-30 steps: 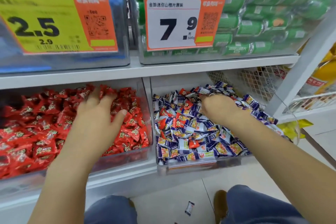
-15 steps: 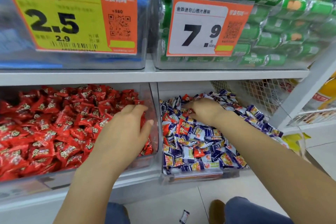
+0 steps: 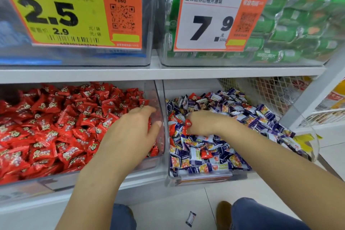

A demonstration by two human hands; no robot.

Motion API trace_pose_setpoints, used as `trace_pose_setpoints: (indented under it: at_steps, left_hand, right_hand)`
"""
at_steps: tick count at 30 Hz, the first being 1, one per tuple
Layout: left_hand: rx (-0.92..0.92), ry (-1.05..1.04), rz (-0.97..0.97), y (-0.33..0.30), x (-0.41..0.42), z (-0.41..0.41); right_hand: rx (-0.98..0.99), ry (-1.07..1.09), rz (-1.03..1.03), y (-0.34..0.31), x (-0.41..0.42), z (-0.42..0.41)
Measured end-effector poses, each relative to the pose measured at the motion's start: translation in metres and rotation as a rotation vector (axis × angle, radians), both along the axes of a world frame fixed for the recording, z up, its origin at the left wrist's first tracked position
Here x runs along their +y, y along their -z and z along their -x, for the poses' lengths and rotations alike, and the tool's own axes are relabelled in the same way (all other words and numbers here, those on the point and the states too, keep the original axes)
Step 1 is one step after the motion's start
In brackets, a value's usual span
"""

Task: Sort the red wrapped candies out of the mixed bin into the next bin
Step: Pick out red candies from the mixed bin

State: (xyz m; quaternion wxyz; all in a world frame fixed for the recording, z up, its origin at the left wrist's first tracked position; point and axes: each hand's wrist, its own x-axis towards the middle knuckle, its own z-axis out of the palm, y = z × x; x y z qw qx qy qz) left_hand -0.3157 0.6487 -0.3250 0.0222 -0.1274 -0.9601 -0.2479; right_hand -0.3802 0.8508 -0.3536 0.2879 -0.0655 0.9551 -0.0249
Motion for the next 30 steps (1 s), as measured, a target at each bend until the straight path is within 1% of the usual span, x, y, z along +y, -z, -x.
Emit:
trace_pose_setpoints:
  at_steps: [2, 4, 6, 9, 13, 16, 23, 25, 30]
  left_hand:
    - [0.008, 0.0, -0.005, 0.001, 0.0, 0.0]
    - [0.011, 0.002, -0.018, 0.002, 0.001, 0.001]
    - [-0.002, -0.002, -0.034, 0.002, 0.0, 0.002]
    - [-0.017, -0.003, -0.064, 0.002, -0.001, 0.002]
    - [-0.068, 0.006, -0.178, -0.005, 0.005, 0.0]
    - [-0.08, 0.026, -0.147, -0.004, 0.008, 0.001]
    - [-0.093, 0.022, -0.155, -0.004, 0.006, 0.001]
    - [-0.101, 0.028, -0.159, -0.003, 0.005, 0.002]
    - [-0.114, 0.034, -0.155, -0.002, 0.004, 0.005]
  right_hand:
    - [-0.106, 0.059, -0.012, -0.005, 0.002, 0.006]
    - [-0.199, 0.098, 0.026, -0.01, 0.004, 0.01]
    - [-0.225, 0.082, 0.011, -0.011, 0.001, 0.01]
    - [-0.121, -0.04, -0.114, -0.001, -0.008, 0.01]
    - [-0.006, -0.095, -0.125, 0.008, -0.013, 0.007]
    - [0.071, -0.151, -0.184, 0.014, -0.017, 0.002]
    - [0.102, -0.136, -0.325, 0.025, -0.025, 0.005]
    - [0.121, -0.126, -0.319, 0.023, -0.025, 0.006]
    - [0.126, -0.15, -0.22, 0.021, -0.019, 0.005]
